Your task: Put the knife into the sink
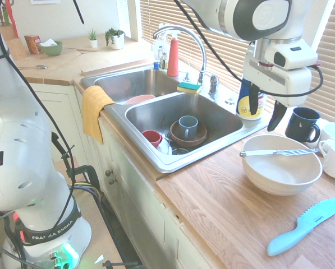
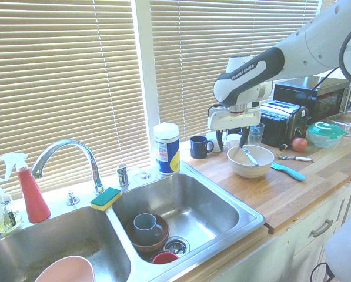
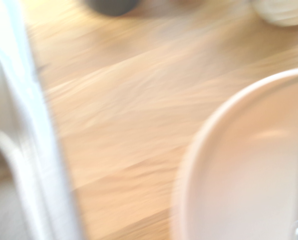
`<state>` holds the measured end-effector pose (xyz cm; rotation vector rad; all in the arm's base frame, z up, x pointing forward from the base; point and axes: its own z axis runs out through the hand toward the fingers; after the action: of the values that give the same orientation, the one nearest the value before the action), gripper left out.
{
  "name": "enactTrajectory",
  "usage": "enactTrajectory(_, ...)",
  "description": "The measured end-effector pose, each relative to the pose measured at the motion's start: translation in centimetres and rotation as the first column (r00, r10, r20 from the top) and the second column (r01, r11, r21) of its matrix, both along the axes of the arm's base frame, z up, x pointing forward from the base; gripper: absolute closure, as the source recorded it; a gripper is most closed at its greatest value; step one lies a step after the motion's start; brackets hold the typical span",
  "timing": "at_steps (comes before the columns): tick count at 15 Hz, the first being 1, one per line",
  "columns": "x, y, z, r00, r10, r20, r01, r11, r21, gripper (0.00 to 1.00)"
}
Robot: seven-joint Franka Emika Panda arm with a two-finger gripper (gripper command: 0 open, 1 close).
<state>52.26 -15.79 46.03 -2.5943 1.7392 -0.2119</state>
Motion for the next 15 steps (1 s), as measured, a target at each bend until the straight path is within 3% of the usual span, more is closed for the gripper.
enactTrajectory(5, -0.9, -5.1, -1.6, 0.995, -0.092, -0.034, 0.093, 0.996, 0.007, 0.00)
enactTrajectory(11, -2.7, -6.0, -4.2, 0.991, -0.099, -0.088, 0.102, 0.995, 0.023, 0.00)
enactTrajectory(12, -2.9, -6.0, -4.6, 0.991, -0.099, -0.095, 0.101, 0.995, 0.025, 1.00)
enactTrajectory(15, -3.2, -5.8, -5.1, 0.991, -0.096, -0.095, 0.099, 0.995, 0.026, 1.00)
